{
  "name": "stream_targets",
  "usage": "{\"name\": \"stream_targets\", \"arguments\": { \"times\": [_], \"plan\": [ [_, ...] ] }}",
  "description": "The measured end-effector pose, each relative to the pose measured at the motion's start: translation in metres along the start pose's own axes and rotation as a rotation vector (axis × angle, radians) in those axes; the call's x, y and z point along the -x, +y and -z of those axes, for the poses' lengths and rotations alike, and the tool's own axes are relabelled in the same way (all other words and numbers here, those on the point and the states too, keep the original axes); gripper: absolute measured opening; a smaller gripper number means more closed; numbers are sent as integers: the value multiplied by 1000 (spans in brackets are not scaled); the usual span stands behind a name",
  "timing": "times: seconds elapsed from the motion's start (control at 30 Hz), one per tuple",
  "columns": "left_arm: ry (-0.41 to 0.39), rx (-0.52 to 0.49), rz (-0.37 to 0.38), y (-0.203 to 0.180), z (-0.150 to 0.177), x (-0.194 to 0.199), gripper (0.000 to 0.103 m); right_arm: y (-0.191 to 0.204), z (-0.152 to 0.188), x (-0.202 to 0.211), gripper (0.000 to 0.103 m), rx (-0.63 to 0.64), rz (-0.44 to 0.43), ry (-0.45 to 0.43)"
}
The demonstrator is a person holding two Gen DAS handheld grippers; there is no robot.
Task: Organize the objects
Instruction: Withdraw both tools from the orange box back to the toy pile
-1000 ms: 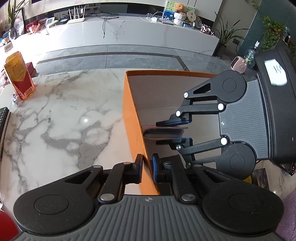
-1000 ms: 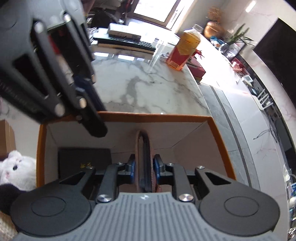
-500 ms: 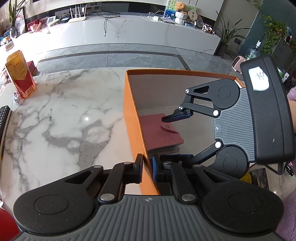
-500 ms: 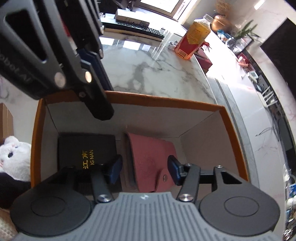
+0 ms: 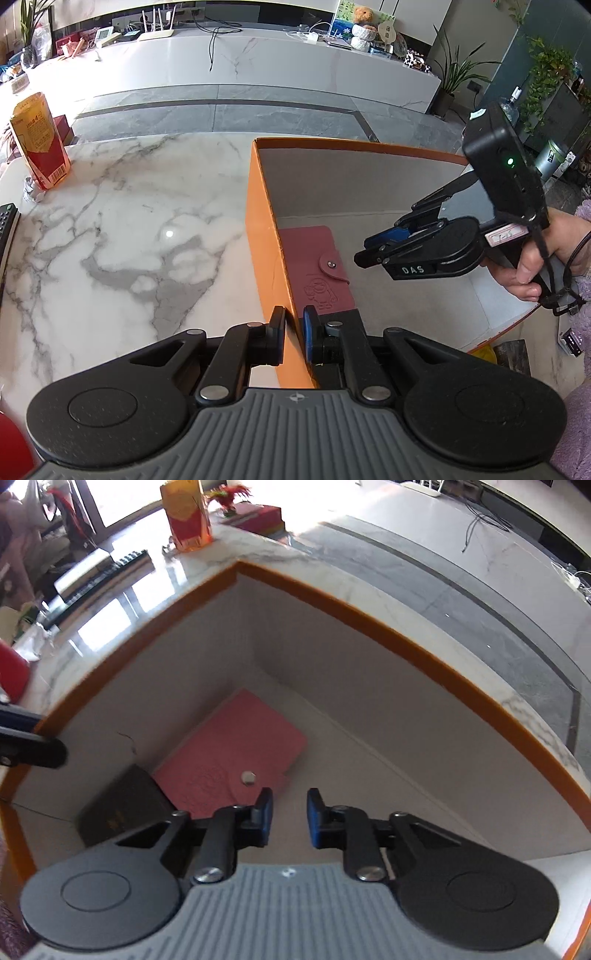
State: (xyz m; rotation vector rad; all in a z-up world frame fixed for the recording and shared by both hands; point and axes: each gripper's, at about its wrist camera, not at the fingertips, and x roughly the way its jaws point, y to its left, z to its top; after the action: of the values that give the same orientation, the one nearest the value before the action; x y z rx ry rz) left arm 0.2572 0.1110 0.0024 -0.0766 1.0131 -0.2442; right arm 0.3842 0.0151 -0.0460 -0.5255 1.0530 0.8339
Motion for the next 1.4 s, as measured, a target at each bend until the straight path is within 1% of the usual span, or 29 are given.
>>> {"name": "stream_targets", "arguments": {
  "times": [0.03,0.1,0.3,0.33,0.4,0.57,0.6,0.67,0.7,0.8,0.9,1.0,1.07,1.13,1.17,1.23,1.33,1.4],
  "plan": [
    [-1,-2,-1,0,0,0,12,3,1,-5,18,19,24,20],
    [-2,-11,-7,-1,1,0,12,11,4,-11,18,49,39,35],
    [-3,-18,-11,-1,1,-1,12,29,0,-15,16,98,27,27],
    [-2,-21,-13,-2,1,-1,12,31,0,-16,14,103,19,28],
    [-2,-26,-16,-3,1,-2,12,36,-1,-17,6,117,13,30],
    [-2,-26,-18,-3,1,-2,12,48,-1,-16,5,146,26,10],
    [-2,-29,-20,-3,1,-2,12,42,-6,-18,5,147,20,-5],
    [-3,-32,-26,-4,1,-2,12,42,-8,-16,5,143,-18,-28],
    [-3,-32,-29,-5,1,-2,12,44,-9,-16,6,140,-20,-21],
    [-6,-27,-35,-5,1,-2,12,52,-9,-13,7,148,29,-10],
    [-24,-23,-39,-6,3,1,13,53,-5,0,7,102,45,-28],
    [-77,2,-60,-8,5,13,14,47,9,28,8,5,96,-73],
    [-129,27,-73,-10,8,25,14,42,27,54,10,-70,123,-132],
    [-182,49,-80,-13,14,37,14,46,42,75,16,-135,135,-193],
    [-212,58,-83,-16,17,44,14,50,53,87,21,-170,141,-232],
    [-250,66,-83,-21,23,56,15,56,72,109,26,-214,151,-296],
    [-282,64,-82,-31,35,72,15,72,99,140,34,-253,166,-384],
    [-281,59,-80,-37,44,79,15,83,117,157,41,-270,179,-432]
  ]
}}
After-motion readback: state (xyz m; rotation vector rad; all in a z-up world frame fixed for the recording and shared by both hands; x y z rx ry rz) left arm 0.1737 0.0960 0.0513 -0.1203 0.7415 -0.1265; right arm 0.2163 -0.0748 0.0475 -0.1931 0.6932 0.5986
